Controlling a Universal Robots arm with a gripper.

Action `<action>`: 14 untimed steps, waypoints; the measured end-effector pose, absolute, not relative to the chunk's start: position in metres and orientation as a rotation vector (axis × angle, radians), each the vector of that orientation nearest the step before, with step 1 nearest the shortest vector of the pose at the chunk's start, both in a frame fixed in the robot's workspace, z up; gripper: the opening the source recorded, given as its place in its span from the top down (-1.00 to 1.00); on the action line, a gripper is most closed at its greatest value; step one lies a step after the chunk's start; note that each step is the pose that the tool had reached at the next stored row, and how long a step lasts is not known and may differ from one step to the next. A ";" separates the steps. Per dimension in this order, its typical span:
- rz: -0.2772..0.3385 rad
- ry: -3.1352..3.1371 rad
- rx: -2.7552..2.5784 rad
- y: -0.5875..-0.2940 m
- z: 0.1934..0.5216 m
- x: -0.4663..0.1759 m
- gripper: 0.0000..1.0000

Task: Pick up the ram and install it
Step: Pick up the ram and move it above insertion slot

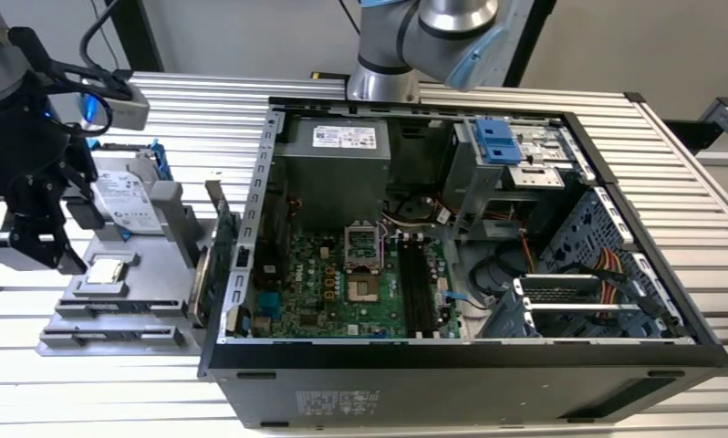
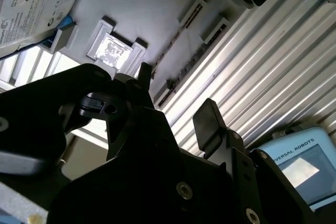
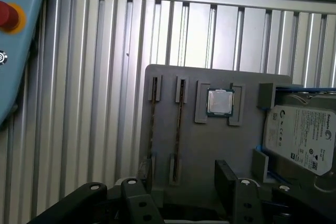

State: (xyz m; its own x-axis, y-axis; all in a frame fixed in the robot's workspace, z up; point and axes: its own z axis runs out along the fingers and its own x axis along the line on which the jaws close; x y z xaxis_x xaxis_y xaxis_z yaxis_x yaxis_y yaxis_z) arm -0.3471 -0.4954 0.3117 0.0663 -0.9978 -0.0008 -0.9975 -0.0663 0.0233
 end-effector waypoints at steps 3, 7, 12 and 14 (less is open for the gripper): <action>-0.026 -2.135 2.282 -0.495 0.310 -0.347 -1.00; -0.026 -2.135 2.282 -0.497 0.308 -0.347 -1.00; -0.026 -2.135 2.282 -0.498 0.304 -0.347 -1.00; -0.026 -2.135 2.282 -0.499 0.302 -0.347 -1.00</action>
